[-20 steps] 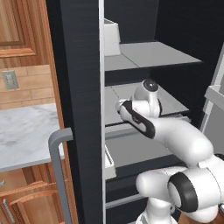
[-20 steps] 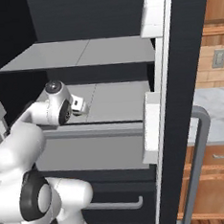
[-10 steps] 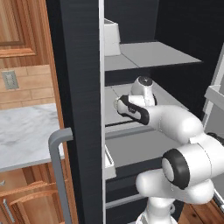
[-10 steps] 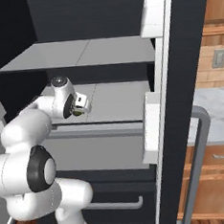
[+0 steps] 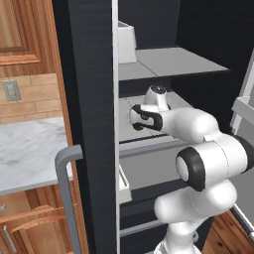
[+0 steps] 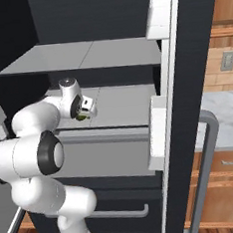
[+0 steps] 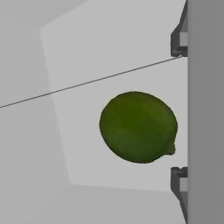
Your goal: Grab the lime and lemon from the fridge, place them in the blender, close the lid, and turn on the blender to create a marinade.
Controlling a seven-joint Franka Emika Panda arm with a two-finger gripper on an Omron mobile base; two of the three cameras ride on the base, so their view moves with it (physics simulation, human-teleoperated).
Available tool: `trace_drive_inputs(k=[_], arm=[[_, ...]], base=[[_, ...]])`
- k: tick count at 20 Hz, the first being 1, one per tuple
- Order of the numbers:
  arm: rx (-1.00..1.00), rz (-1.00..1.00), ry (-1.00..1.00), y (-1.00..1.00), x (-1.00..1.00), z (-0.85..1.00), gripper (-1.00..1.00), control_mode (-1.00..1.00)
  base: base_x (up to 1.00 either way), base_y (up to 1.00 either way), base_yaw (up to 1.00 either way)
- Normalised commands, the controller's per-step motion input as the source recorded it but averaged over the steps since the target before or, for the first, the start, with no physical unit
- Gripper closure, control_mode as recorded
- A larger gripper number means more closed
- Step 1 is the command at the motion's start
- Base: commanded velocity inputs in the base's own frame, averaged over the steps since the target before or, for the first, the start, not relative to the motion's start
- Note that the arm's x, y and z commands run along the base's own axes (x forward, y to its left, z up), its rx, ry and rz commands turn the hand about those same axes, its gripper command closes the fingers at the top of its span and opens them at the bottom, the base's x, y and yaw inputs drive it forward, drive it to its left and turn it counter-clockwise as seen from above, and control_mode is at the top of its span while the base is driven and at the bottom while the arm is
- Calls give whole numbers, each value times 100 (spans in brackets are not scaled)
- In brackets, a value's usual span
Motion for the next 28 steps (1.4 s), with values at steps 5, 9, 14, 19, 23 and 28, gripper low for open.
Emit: trace_drive_inputs(k=[5,9,14,19,23,28], arm=[[0,0,3,17,26,-21,-100,-100],[0,0,0,6,25,-28,-100,-100],[0,0,0,0,25,-19,-100,-100],[0,0,0,0,10,-19,-100,-100],[0,-3,2,0,-9,-30,-100,-100],[0,-6,0,0,-37,-27,-100,-100]], base=[[0,0,0],[0,0,0],[0,0,0],[0,0,0],[0,0,0],[0,0,0]])
